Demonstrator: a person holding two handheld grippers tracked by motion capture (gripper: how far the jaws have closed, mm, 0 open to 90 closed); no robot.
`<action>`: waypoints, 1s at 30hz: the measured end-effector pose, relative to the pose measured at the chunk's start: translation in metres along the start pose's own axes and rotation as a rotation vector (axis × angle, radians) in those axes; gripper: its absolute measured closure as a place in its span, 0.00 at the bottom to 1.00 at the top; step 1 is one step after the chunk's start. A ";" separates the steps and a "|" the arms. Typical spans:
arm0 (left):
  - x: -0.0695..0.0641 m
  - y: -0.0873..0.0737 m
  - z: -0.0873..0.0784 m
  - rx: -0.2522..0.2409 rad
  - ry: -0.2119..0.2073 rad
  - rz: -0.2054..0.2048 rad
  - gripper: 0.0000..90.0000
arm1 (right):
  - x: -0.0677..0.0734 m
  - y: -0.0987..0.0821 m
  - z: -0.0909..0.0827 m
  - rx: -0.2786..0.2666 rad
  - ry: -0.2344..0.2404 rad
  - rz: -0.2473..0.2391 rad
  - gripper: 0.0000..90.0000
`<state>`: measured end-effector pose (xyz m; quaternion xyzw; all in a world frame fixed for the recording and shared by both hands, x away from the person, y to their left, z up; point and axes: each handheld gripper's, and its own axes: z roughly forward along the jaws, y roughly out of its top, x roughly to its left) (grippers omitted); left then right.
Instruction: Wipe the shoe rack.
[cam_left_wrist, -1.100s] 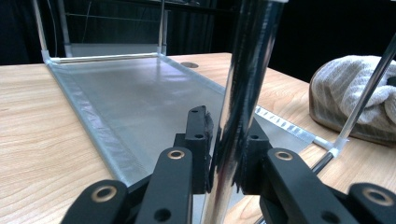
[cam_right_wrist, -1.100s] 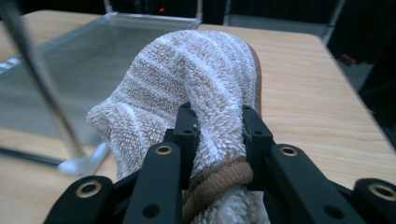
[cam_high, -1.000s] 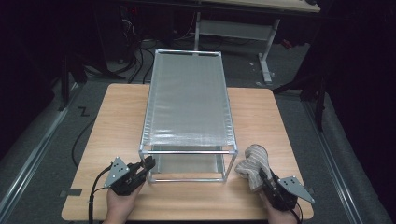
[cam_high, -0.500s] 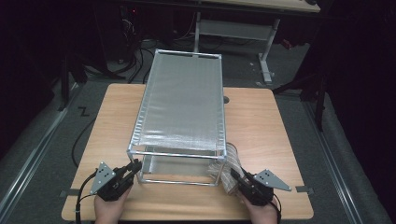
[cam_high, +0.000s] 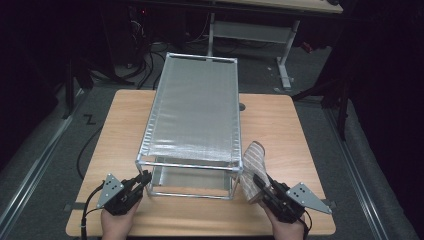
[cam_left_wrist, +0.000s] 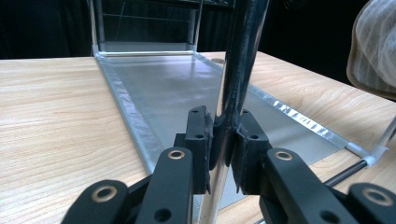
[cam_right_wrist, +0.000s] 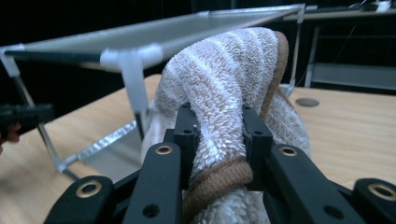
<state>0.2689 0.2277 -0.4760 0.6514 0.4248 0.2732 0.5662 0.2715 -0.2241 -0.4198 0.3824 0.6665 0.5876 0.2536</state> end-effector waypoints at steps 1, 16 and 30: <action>0.000 0.000 0.000 0.000 0.000 0.001 0.87 | 0.001 -0.004 0.002 0.018 0.003 -0.008 0.82; 0.000 0.002 0.006 0.001 -0.026 -0.007 0.86 | -0.005 -0.048 0.028 0.261 -0.027 -0.024 0.82; -0.002 0.003 0.008 0.004 -0.046 0.002 0.86 | -0.020 -0.045 0.020 0.227 -0.160 -0.027 0.81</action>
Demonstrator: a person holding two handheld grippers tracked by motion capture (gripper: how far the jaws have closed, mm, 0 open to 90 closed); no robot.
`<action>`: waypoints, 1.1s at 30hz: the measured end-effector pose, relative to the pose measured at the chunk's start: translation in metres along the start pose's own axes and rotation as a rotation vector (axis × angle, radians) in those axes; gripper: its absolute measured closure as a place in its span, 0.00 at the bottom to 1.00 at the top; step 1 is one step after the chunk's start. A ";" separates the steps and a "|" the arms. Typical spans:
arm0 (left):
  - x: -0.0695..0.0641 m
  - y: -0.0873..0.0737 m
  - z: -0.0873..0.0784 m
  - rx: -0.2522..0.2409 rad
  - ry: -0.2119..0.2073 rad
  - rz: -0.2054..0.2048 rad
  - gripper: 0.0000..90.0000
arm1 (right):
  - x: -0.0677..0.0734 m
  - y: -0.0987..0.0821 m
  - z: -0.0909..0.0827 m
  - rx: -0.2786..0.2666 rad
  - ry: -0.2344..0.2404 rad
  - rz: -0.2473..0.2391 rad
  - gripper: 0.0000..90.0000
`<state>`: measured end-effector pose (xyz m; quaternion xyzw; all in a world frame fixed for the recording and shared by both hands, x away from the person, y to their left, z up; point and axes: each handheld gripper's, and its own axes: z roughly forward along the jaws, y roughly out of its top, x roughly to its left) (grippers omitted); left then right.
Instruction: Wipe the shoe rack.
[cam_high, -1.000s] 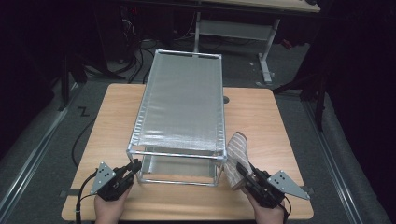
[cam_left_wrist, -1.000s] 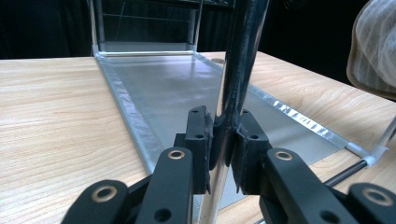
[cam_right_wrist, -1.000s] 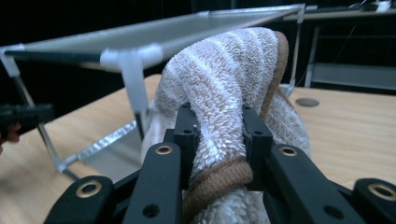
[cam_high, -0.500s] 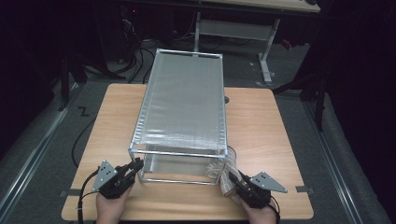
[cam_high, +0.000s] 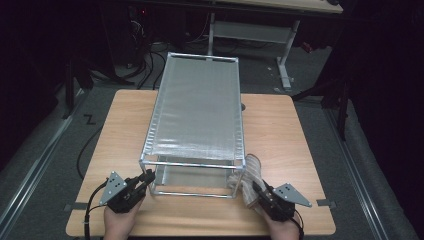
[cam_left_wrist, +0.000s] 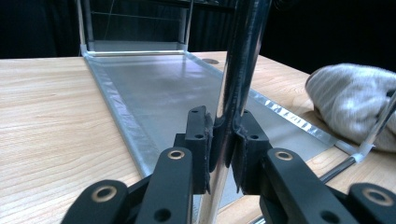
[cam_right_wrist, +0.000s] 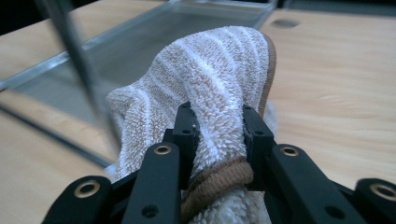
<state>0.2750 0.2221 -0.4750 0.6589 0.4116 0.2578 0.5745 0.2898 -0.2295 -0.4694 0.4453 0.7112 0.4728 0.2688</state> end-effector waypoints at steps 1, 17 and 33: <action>-0.001 0.000 0.000 0.001 -0.001 0.000 0.86 | -0.003 0.000 -0.001 -0.003 -0.014 0.000 0.81; -0.005 0.000 0.002 0.007 -0.024 0.018 0.86 | -0.067 -0.015 -0.003 0.092 -0.233 0.098 0.79; -0.006 0.000 0.002 0.009 -0.024 0.023 0.86 | -0.066 -0.012 -0.004 0.086 -0.239 0.118 0.55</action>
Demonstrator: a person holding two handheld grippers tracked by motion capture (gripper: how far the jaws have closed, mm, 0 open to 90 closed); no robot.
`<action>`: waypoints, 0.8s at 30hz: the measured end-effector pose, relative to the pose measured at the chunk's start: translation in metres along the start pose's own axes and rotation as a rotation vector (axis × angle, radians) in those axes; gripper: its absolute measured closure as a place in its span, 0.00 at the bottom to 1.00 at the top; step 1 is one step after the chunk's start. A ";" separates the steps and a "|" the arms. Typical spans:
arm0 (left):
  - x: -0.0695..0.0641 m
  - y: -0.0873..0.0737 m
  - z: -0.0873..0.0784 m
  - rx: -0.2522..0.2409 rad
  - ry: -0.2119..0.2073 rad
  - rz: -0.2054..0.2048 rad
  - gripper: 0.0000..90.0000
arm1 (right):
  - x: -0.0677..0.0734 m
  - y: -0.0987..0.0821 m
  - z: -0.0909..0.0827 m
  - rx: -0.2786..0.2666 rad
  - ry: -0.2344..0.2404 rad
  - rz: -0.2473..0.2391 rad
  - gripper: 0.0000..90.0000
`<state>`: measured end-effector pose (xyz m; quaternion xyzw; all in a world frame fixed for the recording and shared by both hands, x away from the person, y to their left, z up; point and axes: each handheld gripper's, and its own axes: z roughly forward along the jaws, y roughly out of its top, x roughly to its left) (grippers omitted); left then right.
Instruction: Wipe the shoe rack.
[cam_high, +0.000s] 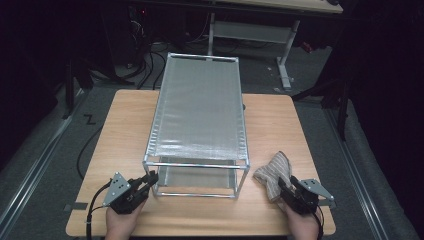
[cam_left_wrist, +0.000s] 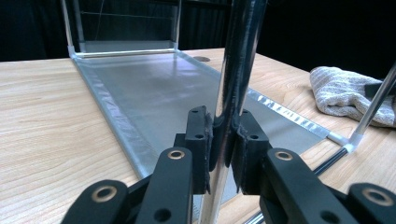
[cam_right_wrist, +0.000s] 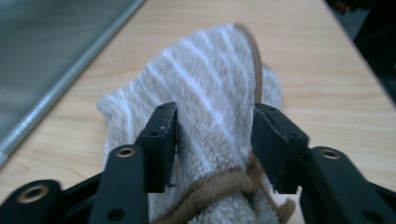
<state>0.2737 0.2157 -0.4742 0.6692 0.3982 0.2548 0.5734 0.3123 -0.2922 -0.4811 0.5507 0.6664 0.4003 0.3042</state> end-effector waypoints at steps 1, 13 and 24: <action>0.000 0.000 0.000 0.000 0.000 0.000 0.86 | 0.001 0.001 -0.002 -0.014 -0.001 0.000 0.54; -0.002 0.000 0.001 0.004 -0.001 0.009 0.87 | 0.038 0.012 -0.029 -0.187 0.115 -0.093 0.52; -0.003 0.000 0.002 0.008 0.003 0.013 0.86 | 0.094 0.007 -0.024 -0.175 0.307 -0.204 0.59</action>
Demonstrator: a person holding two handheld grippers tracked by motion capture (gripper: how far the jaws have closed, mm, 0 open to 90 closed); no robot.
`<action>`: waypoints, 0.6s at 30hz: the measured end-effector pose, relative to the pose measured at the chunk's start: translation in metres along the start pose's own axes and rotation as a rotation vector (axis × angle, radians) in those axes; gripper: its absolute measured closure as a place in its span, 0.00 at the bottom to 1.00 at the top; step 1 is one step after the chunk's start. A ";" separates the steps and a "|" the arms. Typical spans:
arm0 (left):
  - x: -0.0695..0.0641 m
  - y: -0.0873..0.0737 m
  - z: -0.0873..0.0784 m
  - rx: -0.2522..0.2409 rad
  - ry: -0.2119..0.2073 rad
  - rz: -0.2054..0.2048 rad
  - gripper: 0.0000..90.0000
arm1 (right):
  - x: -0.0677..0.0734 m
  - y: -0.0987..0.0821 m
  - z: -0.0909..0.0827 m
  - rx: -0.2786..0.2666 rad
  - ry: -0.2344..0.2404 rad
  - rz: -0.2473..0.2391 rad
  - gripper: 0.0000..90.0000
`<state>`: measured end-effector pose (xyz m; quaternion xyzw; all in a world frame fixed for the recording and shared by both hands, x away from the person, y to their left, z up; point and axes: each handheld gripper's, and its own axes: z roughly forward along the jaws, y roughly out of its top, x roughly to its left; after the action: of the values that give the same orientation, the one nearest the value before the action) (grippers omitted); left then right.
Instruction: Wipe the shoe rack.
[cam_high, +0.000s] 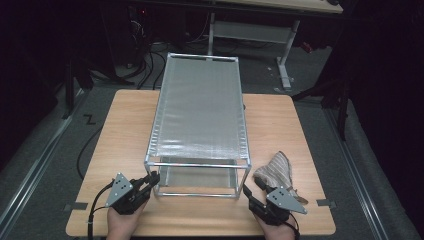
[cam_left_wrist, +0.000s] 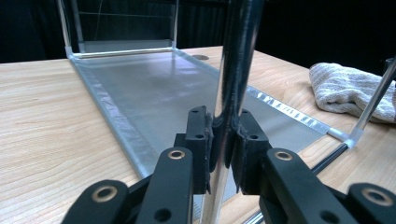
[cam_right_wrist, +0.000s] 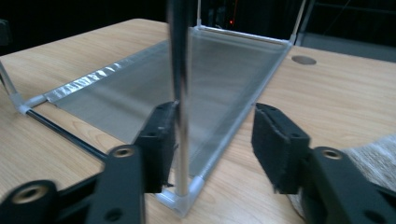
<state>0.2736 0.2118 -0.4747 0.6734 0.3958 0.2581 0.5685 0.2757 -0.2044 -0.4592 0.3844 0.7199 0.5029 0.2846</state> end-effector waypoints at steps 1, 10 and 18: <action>0.000 0.000 0.000 -0.001 0.000 -0.001 0.87 | 0.000 0.000 0.001 0.003 0.003 0.002 0.60; -0.002 -0.001 0.002 0.005 -0.006 0.006 0.87 | 0.006 0.002 0.002 -0.008 0.027 -0.021 0.67; -0.006 -0.003 0.005 0.026 -0.032 0.005 0.86 | 0.007 0.008 0.011 -0.018 0.001 -0.002 0.89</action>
<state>0.2732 0.2038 -0.4779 0.6856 0.3885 0.2435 0.5654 0.2826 -0.1918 -0.4554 0.3809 0.7159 0.5093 0.2880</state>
